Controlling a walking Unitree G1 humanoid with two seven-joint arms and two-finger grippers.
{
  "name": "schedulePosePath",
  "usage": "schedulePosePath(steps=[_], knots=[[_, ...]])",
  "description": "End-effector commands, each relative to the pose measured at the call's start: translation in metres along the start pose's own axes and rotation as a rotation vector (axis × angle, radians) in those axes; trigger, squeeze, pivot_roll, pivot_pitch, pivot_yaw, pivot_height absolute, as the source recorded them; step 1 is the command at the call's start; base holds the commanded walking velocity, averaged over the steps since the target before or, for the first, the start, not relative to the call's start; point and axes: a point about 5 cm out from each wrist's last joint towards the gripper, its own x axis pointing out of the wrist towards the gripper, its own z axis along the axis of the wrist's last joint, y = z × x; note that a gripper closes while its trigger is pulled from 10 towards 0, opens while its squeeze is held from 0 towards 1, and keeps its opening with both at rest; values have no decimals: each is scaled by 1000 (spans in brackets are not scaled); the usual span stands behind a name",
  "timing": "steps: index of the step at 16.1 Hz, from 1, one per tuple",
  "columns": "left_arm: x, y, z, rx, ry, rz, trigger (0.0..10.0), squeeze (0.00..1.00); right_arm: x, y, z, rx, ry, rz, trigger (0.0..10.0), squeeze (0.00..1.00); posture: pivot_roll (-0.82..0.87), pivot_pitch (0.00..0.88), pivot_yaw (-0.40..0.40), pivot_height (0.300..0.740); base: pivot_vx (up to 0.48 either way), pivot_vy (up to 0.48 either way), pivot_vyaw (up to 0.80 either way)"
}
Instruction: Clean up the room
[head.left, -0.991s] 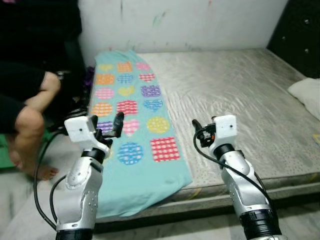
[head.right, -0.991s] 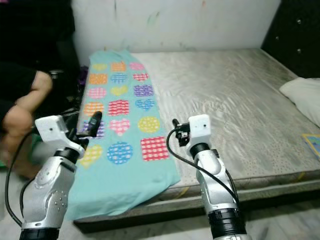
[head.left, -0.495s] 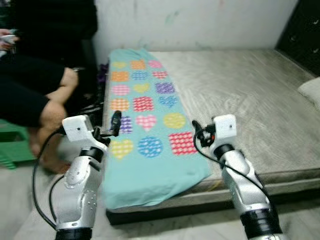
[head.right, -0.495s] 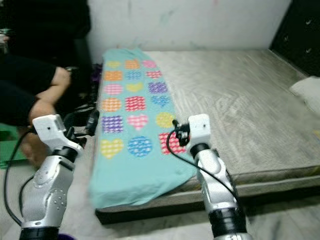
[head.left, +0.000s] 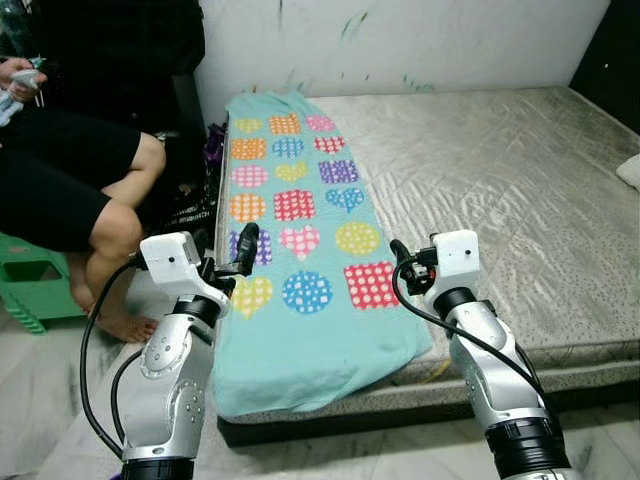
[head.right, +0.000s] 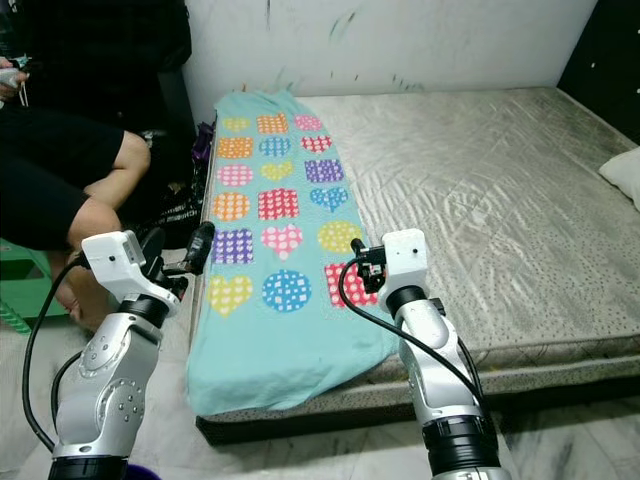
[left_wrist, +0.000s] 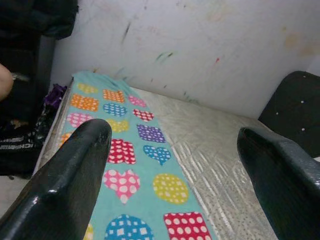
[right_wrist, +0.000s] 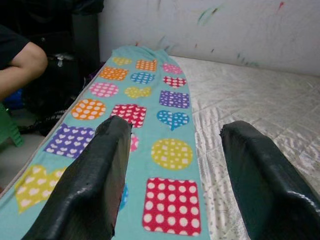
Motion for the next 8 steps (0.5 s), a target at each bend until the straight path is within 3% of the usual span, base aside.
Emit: schedulePosePath(steps=[1, 8], knots=[[0, -1, 2, 7, -8, -13, 10000, 0, 0, -1, 0, 2, -6, -5, 10000, 0, -91, 12, 14, 740, 334, 0, 0], [-6, 9, 0, 25, 17, 14, 10000, 0, -4, -9, 2, -10, -22, -36, 10000, 0, -90, 15, 13, 740, 357, 0, 0]])
